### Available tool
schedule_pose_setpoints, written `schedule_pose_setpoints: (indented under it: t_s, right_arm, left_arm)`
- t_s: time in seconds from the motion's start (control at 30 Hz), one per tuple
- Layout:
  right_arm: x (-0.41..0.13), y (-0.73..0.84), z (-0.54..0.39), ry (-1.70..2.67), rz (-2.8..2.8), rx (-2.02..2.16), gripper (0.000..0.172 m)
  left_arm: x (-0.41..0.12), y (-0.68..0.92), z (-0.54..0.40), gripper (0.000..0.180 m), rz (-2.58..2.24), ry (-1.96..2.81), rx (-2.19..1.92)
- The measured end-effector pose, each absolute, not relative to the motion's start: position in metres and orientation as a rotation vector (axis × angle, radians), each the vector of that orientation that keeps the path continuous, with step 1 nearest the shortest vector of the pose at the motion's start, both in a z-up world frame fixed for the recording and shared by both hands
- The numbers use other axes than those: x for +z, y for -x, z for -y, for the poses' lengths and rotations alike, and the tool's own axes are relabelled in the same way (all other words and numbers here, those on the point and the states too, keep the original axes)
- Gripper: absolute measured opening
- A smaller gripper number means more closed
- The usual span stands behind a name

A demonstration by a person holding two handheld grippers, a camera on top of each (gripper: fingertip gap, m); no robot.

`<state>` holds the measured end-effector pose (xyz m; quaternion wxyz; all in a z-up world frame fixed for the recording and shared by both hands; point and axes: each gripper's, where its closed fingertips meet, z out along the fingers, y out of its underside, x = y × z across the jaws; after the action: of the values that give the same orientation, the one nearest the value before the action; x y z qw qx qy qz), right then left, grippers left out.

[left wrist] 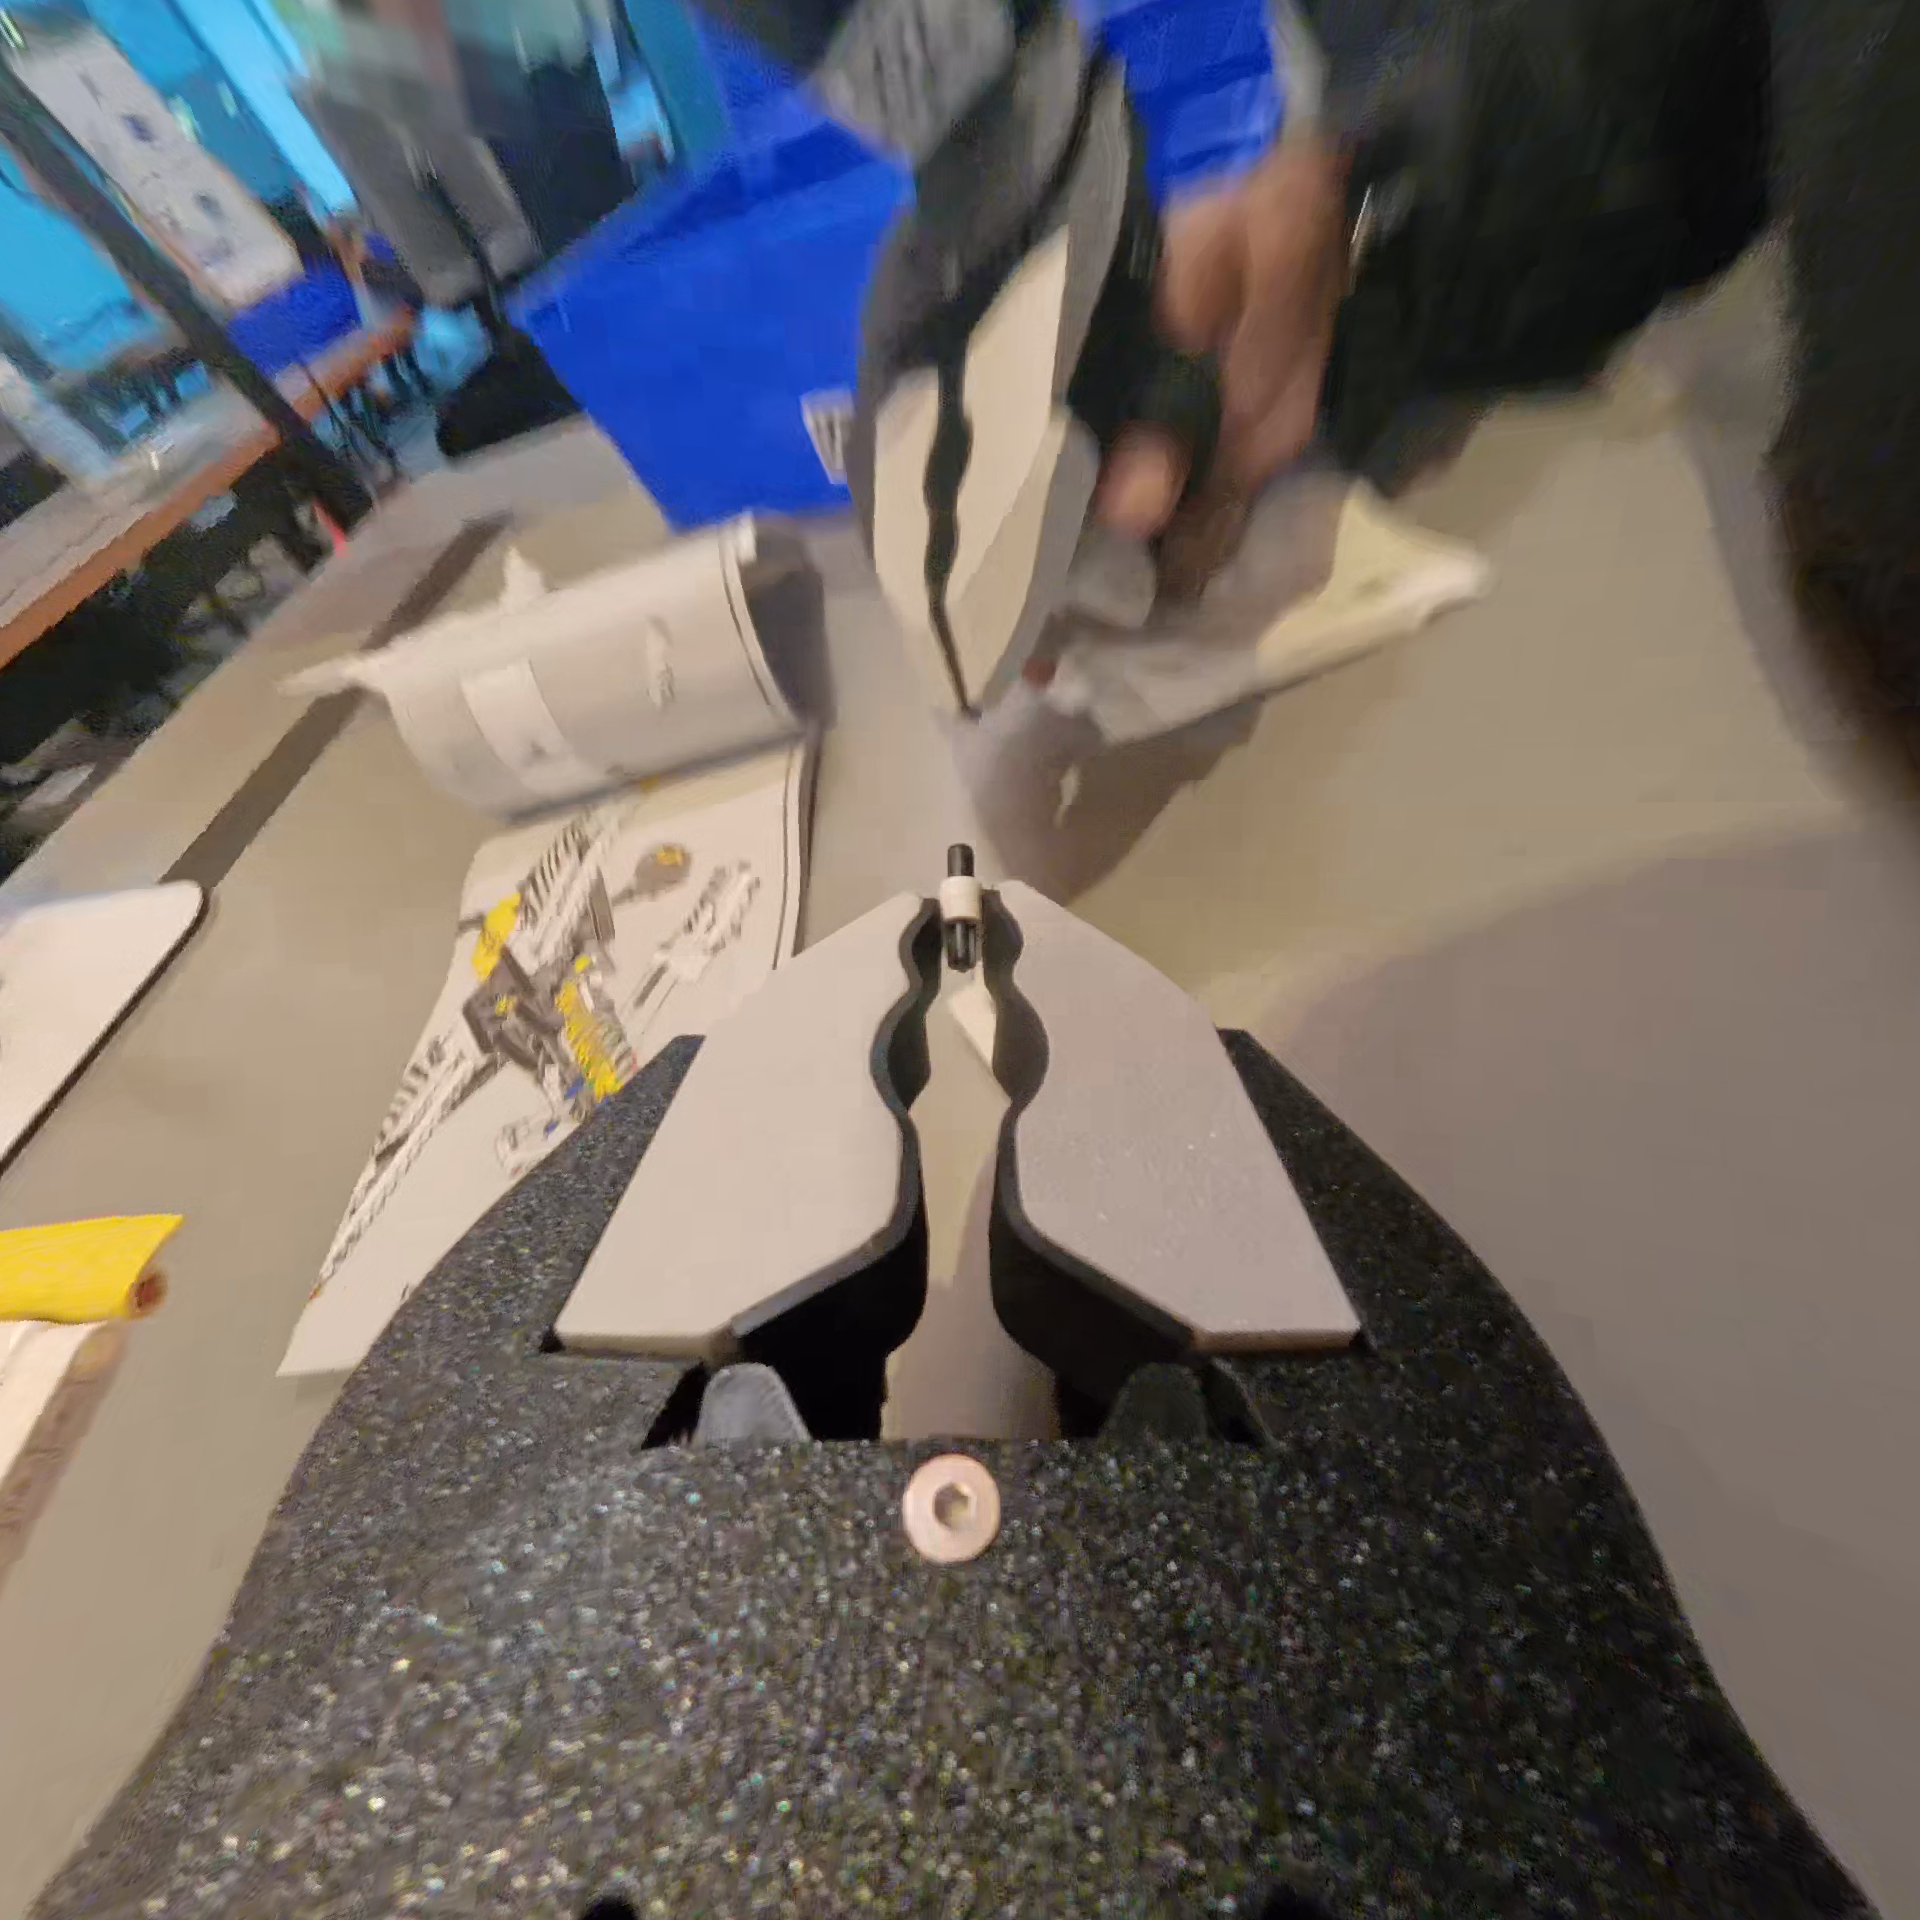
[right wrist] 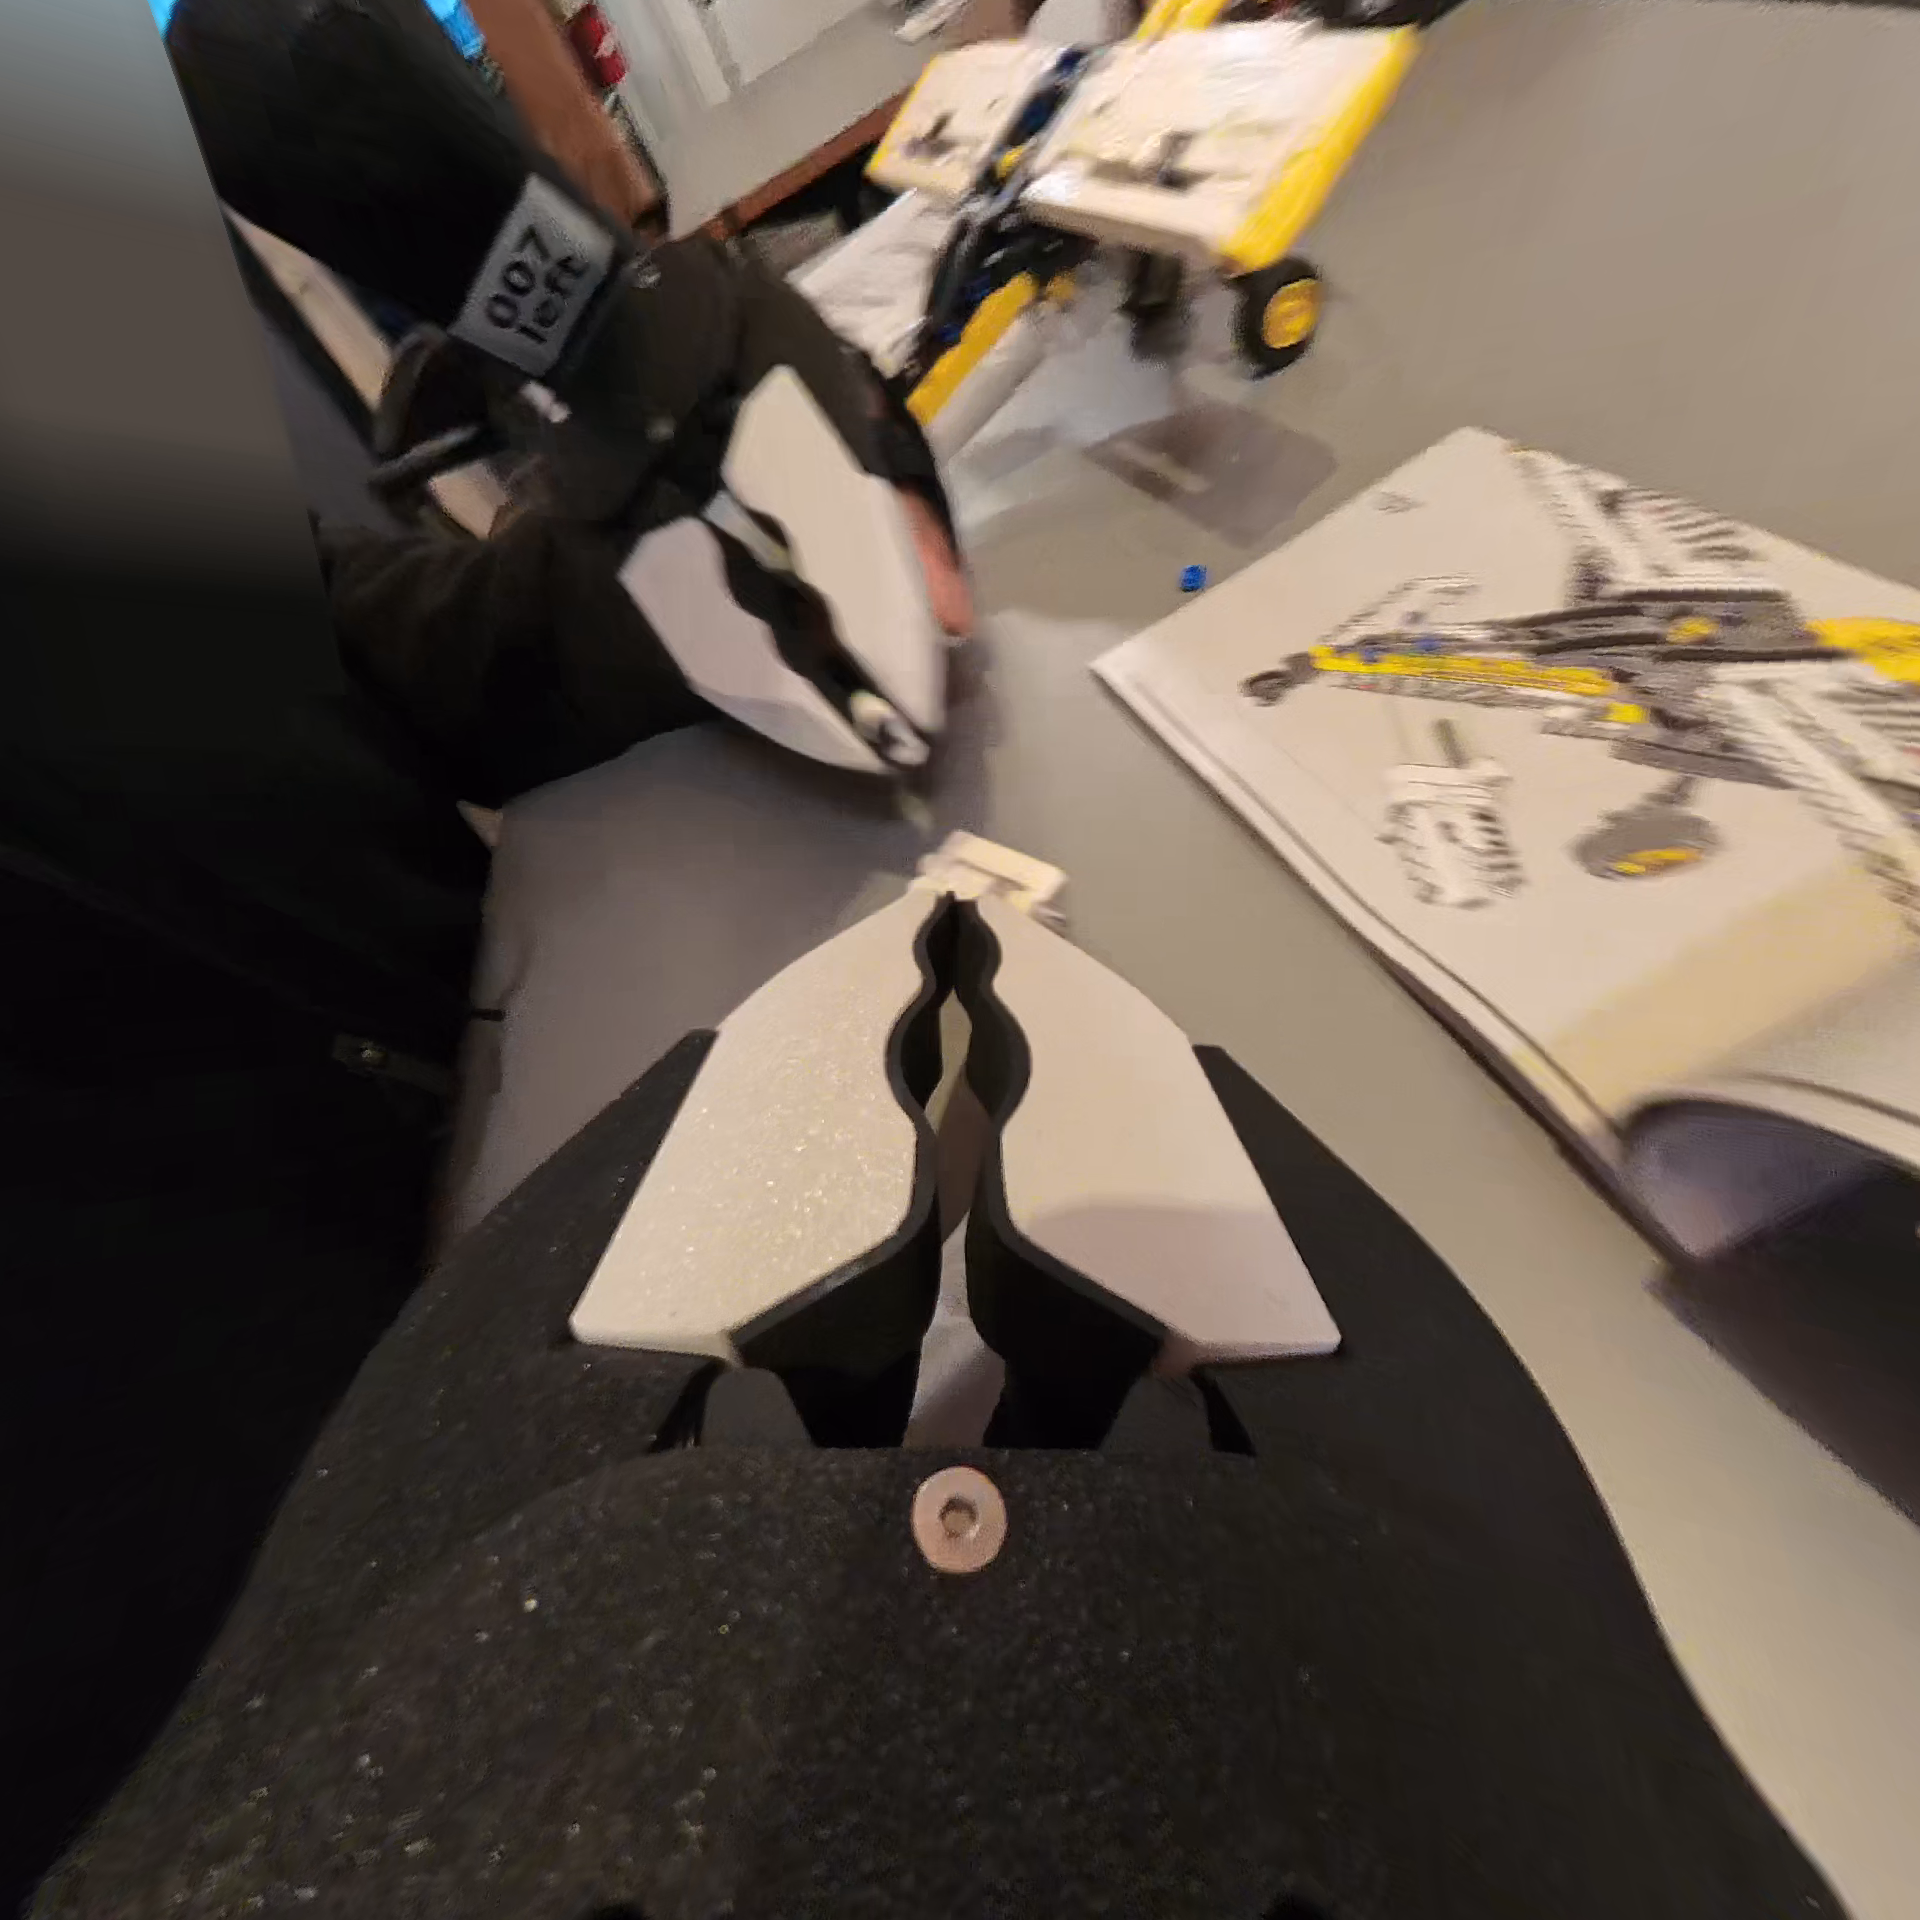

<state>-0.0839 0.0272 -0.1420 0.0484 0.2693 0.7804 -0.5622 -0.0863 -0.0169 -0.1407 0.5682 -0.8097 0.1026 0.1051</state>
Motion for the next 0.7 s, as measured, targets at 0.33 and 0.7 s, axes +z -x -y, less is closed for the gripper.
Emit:
schedule_pose_setpoints:
  t_s: [0.33,0.7]
  right_arm:
    - [-0.144,0.071,-0.006,-0.655,-2.554,-1.731,0.0]
    - [-0.127,0.073,0.004,-0.507,-2.625,-1.922,0.016]
  left_arm:
    - [-0.15,0.071,0.0,0.008,-0.282,1.985,0.178]
    - [-0.124,0.068,0.003,0.008,-0.016,1.874,-0.246]
